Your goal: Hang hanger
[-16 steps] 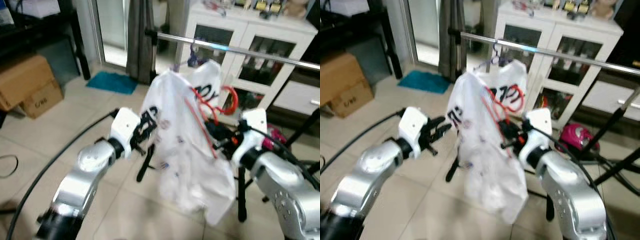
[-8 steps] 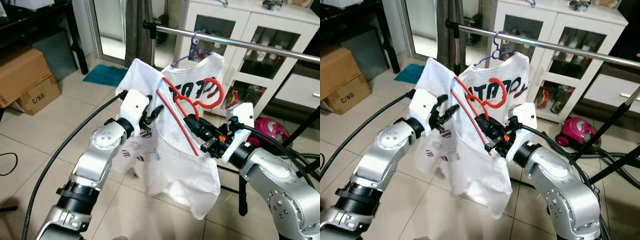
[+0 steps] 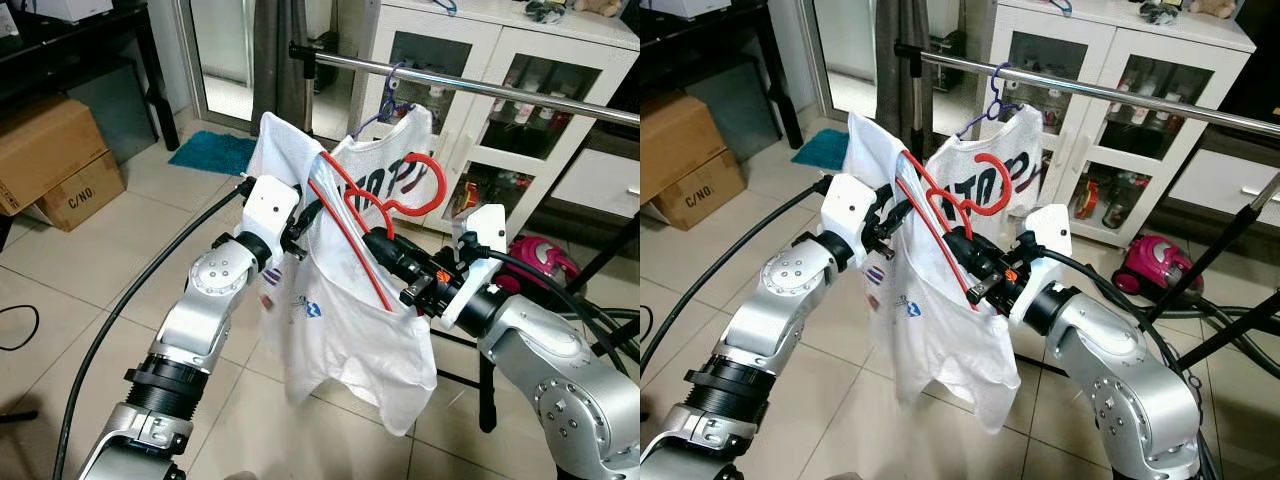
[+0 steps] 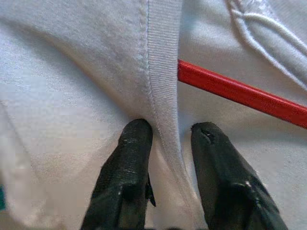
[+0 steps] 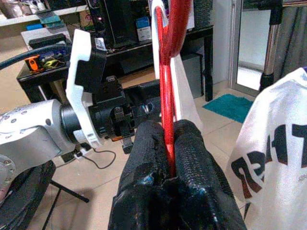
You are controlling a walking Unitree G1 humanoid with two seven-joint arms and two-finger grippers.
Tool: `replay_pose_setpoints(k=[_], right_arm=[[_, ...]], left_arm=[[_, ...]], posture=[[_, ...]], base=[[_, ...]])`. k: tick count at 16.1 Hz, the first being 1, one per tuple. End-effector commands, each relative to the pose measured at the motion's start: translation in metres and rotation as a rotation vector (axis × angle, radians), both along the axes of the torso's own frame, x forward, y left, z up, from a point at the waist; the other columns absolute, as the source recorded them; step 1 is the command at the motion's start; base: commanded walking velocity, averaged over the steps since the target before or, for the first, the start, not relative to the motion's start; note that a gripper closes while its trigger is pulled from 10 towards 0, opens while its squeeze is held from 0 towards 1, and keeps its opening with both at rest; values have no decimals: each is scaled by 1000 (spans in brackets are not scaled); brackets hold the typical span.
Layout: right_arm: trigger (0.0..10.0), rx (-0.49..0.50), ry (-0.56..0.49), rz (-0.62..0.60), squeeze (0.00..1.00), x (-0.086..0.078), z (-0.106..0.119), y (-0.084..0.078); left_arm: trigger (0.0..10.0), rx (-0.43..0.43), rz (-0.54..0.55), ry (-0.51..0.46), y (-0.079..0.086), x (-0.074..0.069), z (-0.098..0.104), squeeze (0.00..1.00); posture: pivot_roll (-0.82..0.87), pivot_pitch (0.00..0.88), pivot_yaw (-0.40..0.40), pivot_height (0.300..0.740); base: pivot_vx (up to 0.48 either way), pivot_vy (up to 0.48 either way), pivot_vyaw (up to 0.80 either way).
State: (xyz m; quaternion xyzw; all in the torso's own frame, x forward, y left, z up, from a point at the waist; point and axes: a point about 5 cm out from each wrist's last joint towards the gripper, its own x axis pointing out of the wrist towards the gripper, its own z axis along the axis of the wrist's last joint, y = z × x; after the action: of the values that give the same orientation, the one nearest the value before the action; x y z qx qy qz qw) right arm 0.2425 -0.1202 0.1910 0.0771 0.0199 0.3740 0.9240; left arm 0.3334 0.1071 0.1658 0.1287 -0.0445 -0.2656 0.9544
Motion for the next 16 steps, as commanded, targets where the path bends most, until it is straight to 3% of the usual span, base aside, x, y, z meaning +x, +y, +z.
replay_pose_setpoints(k=[1,9,14,16], right_arm=[[0,23,-72,1,0,-1,13,-2],[0,-49,-27,-87,0,5,2,-10],[0,-116,18,-156,0,9,-9,-19],[0,-205,50,-175,0,10,-20,-26]], left_arm=[[0,-18,0,-19,-1,3,5,0],[0,-60,-17,-45,0,-3,9,0],[0,-61,-34,-55,6,-13,13,0],[0,-75,-25,-76,15,-21,23,0]], posture=[[-7,0,-48,740],[-2,0,-39,740],[-2,0,-39,740],[4,0,-36,740]], base=[[0,0,0],[0,0,0],[0,0,0],[0,0,0]])
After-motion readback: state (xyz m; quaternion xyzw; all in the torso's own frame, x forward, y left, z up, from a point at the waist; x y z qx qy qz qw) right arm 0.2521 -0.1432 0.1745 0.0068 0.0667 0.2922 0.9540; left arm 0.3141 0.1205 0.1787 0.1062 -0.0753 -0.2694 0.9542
